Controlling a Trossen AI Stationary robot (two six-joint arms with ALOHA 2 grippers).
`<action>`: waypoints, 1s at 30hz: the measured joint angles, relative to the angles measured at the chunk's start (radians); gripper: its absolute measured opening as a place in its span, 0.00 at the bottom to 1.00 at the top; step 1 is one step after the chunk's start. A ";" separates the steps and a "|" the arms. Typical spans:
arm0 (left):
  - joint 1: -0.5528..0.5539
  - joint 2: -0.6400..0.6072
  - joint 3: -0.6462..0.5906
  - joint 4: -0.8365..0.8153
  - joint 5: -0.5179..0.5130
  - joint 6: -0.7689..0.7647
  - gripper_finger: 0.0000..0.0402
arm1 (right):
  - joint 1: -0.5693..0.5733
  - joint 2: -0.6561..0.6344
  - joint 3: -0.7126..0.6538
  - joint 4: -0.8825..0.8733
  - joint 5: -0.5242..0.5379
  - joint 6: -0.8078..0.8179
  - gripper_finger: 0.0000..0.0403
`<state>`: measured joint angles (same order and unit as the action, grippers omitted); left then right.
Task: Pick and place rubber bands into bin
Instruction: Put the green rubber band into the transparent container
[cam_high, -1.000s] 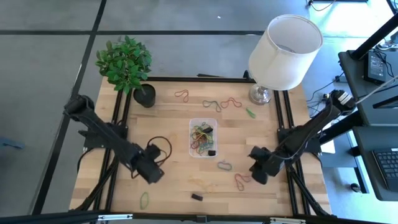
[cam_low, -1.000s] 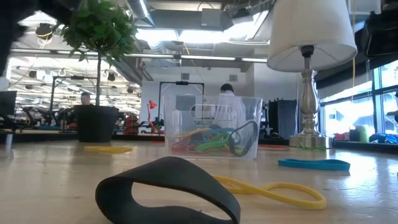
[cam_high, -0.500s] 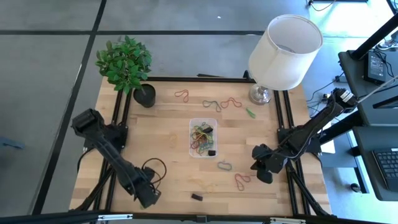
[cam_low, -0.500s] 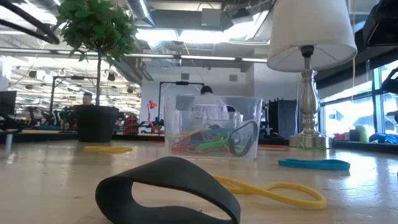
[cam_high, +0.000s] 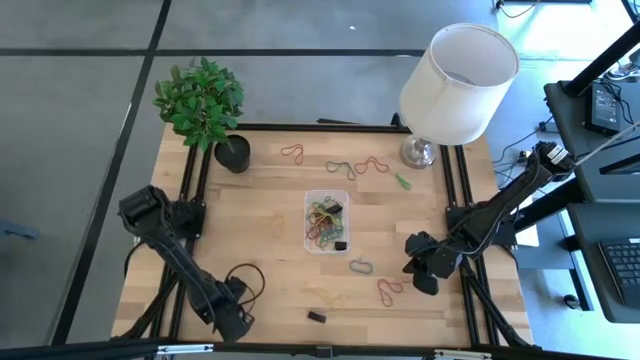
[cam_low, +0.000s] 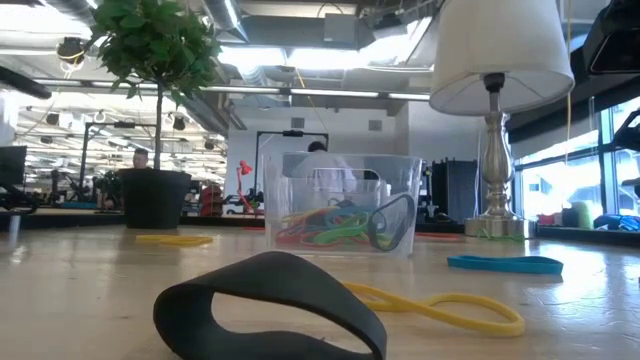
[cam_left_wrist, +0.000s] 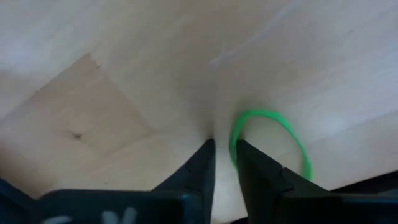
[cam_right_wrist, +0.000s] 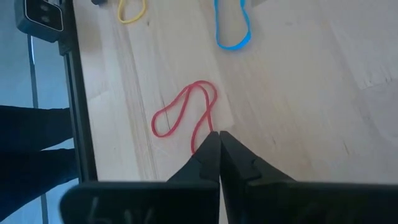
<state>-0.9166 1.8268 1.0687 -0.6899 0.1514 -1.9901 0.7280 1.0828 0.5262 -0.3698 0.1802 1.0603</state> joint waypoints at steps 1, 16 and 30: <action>0.000 0.008 0.001 0.004 0.006 0.004 0.12 | 0.000 0.000 0.000 0.000 0.000 -0.001 0.00; 0.075 -0.040 0.137 -0.116 -0.224 0.085 0.01 | 0.000 0.000 0.000 0.006 0.002 -0.025 0.00; 0.516 -0.097 0.393 -0.127 -0.445 1.077 0.01 | -0.005 0.002 0.000 0.015 0.101 -0.021 0.00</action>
<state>-0.4004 1.7294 1.4618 -0.8168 -0.2935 -0.9132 0.7235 1.0843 0.5266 -0.3545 0.2813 1.0392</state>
